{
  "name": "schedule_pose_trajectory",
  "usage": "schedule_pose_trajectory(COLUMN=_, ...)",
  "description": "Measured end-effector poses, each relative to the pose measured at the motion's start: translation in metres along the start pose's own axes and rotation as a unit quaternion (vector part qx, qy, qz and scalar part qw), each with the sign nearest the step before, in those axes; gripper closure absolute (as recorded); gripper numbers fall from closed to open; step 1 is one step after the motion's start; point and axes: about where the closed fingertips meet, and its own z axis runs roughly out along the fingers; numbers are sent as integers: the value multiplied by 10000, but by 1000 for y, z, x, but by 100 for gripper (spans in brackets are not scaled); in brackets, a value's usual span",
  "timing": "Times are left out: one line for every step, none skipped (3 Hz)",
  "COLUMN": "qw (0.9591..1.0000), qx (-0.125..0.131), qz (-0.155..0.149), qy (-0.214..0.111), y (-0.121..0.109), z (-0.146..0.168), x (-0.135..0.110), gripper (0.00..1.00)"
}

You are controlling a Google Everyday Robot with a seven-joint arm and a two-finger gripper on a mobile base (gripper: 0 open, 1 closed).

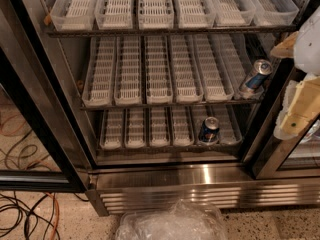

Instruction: Pick redbull can from middle shelf of fridge

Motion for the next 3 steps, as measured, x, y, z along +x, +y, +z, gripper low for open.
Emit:
schedule_pose_trajectory(qw=9997, qx=62, qz=-131, qy=-173, y=6, z=7, x=-4, gripper=0)
schedule_pose_trajectory(qw=9988, qx=167, qz=-42, qy=-463, y=12, z=15, x=-6, gripper=0)
schedule_pose_trajectory(qw=9855, qx=402, qz=733, qy=-1474, y=22, z=34, x=-13, gripper=0)
